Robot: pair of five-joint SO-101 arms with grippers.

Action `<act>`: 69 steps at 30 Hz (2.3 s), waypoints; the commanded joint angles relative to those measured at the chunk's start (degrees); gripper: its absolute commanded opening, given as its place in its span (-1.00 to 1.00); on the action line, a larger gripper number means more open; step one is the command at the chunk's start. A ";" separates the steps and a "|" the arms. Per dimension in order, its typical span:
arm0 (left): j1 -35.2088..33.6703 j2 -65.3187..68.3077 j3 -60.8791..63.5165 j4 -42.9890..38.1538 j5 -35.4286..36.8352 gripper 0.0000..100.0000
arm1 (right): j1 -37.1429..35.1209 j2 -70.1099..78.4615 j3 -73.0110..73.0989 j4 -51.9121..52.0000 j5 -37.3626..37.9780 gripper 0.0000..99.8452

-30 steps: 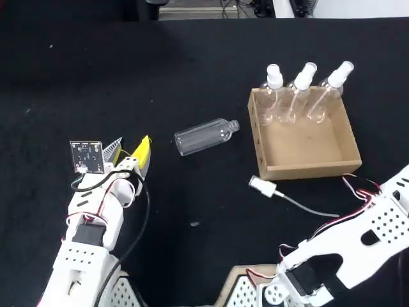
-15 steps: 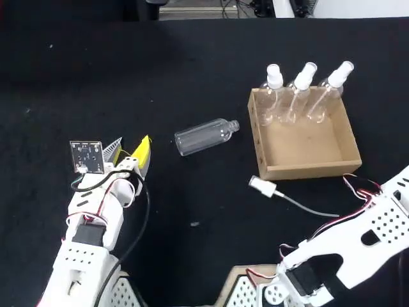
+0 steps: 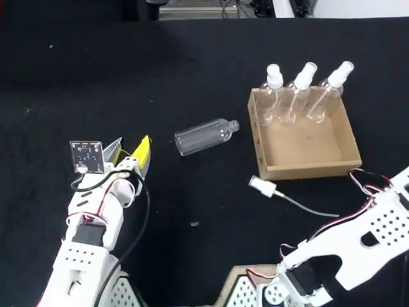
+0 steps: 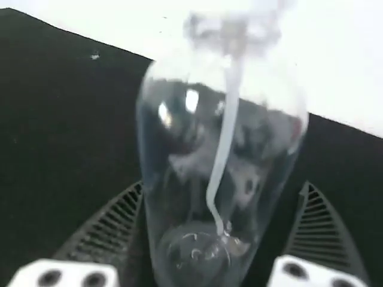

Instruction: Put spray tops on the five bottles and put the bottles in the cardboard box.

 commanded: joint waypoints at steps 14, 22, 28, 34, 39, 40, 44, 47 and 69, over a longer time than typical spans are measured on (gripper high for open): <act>0.22 -0.26 0.04 -1.32 0.44 -0.60 | 0.18 -16.75 -0.75 14.77 -0.09 -0.37; 0.22 -0.26 0.04 -1.32 0.44 -0.60 | 0.09 -21.58 2.59 14.86 0.00 -0.37; 0.22 -0.26 0.04 -1.32 0.44 -0.60 | 0.00 -25.89 8.92 14.51 0.09 -0.37; 0.22 -0.26 0.04 -1.32 0.44 -0.60 | 0.00 -25.89 9.01 14.51 0.09 -0.37; 0.22 -0.26 0.04 -1.32 0.44 -0.60 | -0.70 -25.89 9.10 14.51 0.09 -0.37; 0.22 -0.26 0.04 -1.32 0.44 -0.60 | -0.79 -25.80 9.10 14.51 0.09 -0.37; 0.22 -0.26 0.04 -1.32 0.44 -0.60 | -0.97 -23.16 8.13 13.36 0.09 -0.37; 0.22 -0.26 0.04 -1.32 0.44 -0.60 | -0.97 -20.44 7.60 7.91 0.09 -0.37; 0.31 -0.26 0.04 -1.32 0.44 -0.60 | -0.53 -17.89 11.65 0.70 6.15 -0.90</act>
